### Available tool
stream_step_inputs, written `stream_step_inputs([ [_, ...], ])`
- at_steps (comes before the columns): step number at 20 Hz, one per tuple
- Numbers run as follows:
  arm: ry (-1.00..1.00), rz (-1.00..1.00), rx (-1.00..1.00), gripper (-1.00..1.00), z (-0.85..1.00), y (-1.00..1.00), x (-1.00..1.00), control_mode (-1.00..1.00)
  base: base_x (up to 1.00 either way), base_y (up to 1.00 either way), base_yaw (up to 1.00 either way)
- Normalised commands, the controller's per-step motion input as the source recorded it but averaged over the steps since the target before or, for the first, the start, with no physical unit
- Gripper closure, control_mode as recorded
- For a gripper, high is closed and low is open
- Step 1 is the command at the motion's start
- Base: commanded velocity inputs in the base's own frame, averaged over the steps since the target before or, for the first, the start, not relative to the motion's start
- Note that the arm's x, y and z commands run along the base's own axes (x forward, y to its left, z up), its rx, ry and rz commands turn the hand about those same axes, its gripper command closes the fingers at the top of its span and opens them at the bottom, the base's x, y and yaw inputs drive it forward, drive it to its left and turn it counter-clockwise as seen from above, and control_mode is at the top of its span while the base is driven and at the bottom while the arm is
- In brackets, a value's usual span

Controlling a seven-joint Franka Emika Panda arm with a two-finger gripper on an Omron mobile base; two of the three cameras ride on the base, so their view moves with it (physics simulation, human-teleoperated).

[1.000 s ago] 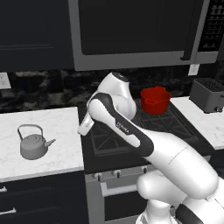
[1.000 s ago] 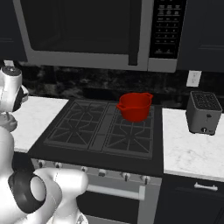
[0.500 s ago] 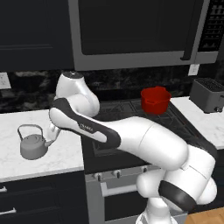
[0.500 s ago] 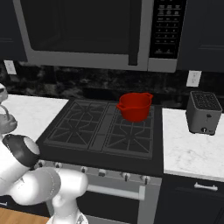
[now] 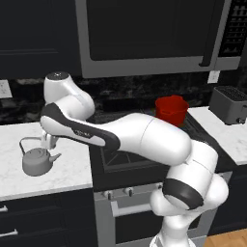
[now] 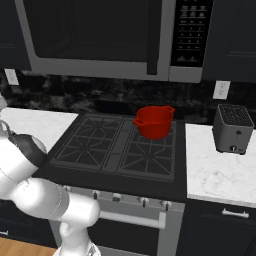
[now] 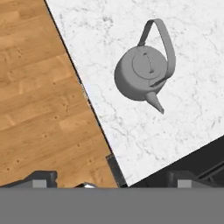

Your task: Pick the kettle from the counter and place it on a stove burner. Then turn the burner on.

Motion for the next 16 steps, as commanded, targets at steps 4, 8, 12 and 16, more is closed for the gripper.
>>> stream_step_inputs([
  [4, 0.0, -0.01, 0.0, -1.0, -0.18, 0.0, 0.82, -1.0, 0.0, 0.0, 0.0],
  [8, 0.0, 0.0, 0.0, -1.0, -0.43, 0.05, 0.49, -1.0, 0.0, 0.0, 0.0],
  [12, 0.0, 0.02, 0.0, -1.0, -0.32, 0.14, 0.02, -1.0, 0.0, 0.0, 0.0],
  [16, 0.0, 0.04, 0.0, -1.0, -0.32, 0.31, 0.0, -1.0, 0.0, 0.0, 0.0],
])
